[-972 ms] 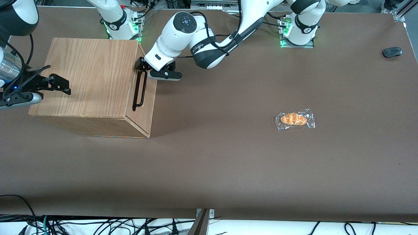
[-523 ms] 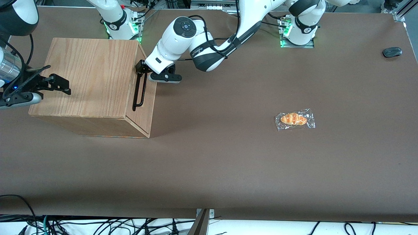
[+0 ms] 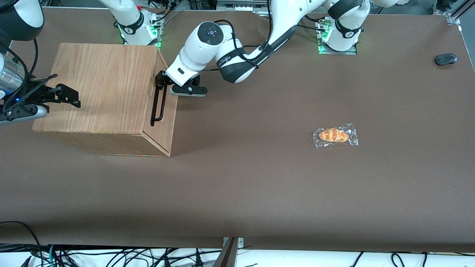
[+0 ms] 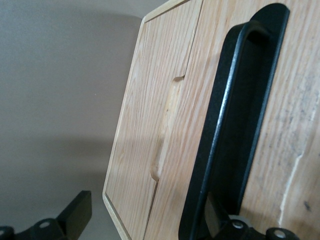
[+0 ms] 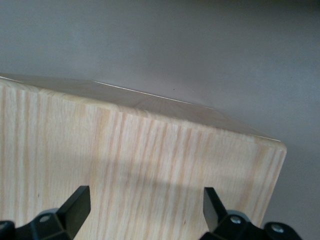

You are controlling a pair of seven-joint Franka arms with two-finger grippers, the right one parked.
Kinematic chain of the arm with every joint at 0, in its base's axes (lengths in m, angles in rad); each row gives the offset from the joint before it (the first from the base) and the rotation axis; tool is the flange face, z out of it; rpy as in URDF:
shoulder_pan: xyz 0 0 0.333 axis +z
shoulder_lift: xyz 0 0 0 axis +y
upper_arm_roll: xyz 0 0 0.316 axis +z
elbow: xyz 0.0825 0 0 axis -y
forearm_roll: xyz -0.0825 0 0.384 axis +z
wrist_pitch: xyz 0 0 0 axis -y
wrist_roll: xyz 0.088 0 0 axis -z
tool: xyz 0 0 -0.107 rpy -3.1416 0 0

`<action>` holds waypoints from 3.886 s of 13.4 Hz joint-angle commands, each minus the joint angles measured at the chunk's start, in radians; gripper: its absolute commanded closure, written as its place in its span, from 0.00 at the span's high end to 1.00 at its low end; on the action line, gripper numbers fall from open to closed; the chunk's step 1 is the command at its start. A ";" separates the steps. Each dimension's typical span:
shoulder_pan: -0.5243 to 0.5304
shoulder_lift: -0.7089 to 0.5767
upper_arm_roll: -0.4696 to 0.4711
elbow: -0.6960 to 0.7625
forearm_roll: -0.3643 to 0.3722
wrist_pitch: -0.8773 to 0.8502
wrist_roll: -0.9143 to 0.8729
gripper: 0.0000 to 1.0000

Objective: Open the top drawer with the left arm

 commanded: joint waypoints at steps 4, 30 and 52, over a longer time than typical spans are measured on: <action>-0.031 0.027 0.029 0.048 0.028 0.010 0.011 1.00; -0.030 0.005 0.048 0.050 0.082 -0.102 0.070 1.00; 0.015 -0.015 0.031 0.050 0.071 -0.219 0.181 1.00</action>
